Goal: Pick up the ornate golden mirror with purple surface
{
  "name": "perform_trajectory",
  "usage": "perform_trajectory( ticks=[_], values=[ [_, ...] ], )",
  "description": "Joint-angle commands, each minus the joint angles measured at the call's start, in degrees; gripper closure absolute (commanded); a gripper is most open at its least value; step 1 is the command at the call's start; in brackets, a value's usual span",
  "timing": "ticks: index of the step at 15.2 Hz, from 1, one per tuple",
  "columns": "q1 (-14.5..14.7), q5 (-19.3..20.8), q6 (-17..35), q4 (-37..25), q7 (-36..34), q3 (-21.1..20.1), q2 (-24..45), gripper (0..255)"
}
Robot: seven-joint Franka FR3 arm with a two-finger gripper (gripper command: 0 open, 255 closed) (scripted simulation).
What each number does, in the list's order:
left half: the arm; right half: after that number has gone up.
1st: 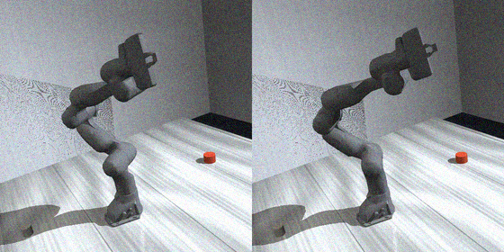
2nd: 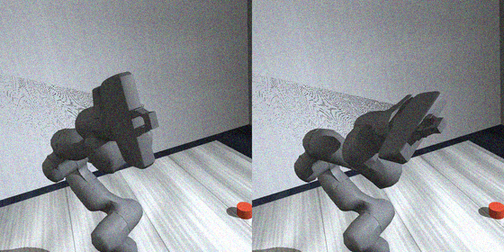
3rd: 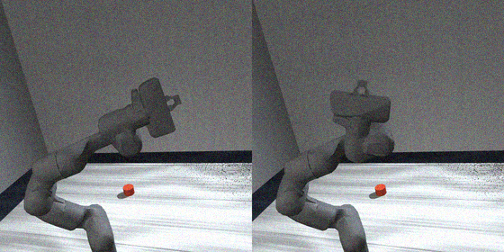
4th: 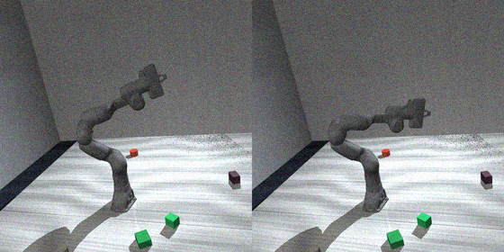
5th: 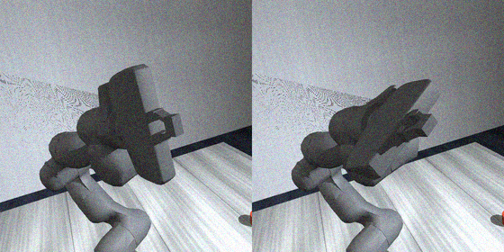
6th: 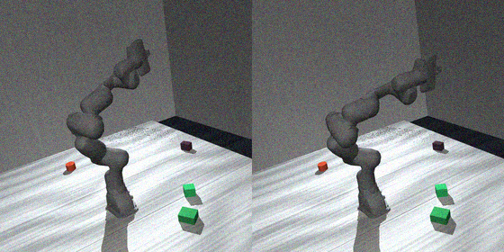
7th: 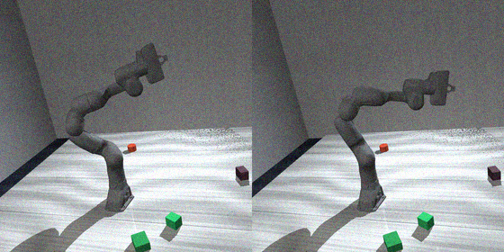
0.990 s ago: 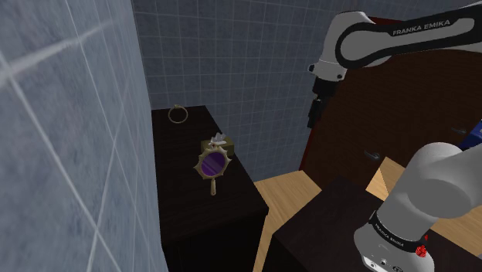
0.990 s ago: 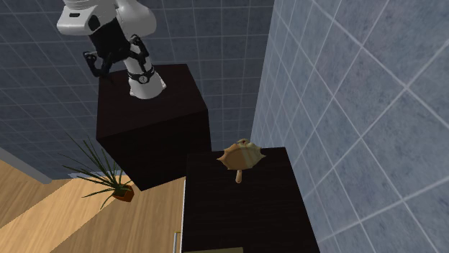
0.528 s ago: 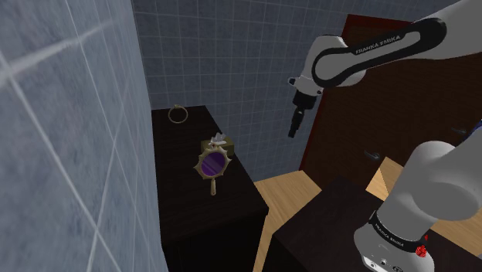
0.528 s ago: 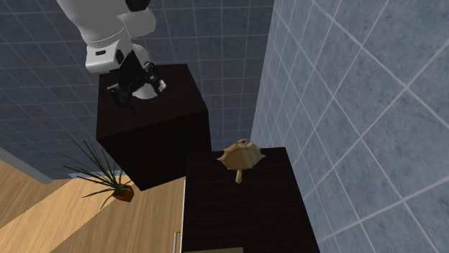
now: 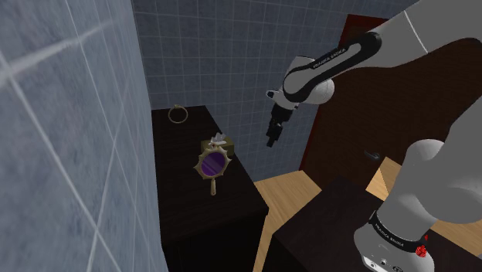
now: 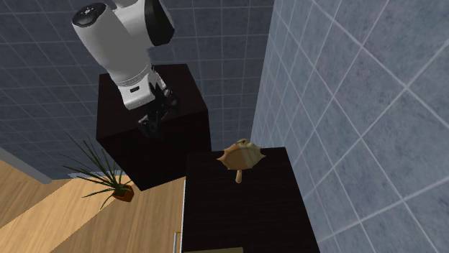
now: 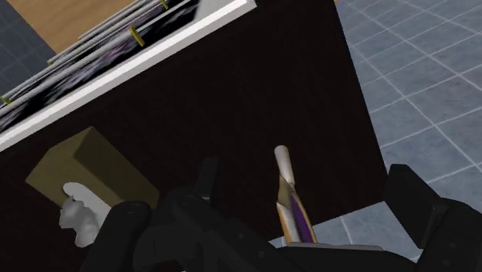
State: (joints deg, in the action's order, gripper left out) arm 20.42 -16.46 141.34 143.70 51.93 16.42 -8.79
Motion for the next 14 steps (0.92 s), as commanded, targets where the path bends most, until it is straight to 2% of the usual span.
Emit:
perform_trajectory(
  ticks=[1, 4, 8, 12, 14],
  values=[
    [2.2, -5.7, 2.6, -2.5, 7.3, 0.7, 5.1, 0],
    [3.8, -14.2, 4.7, -6.4, 17.5, -0.1, 11.4, 0],
    [3.8, -24.0, 5.8, -12.3, 29.9, -3.3, 19.3, 0],
    [2.7, -30.9, 6.1, -18.7, 40.0, -7.4, 26.3, 0],
    [2.4, -32.1, 6.5, -19.4, 41.6, -8.1, 27.6, 0]
  ],
)
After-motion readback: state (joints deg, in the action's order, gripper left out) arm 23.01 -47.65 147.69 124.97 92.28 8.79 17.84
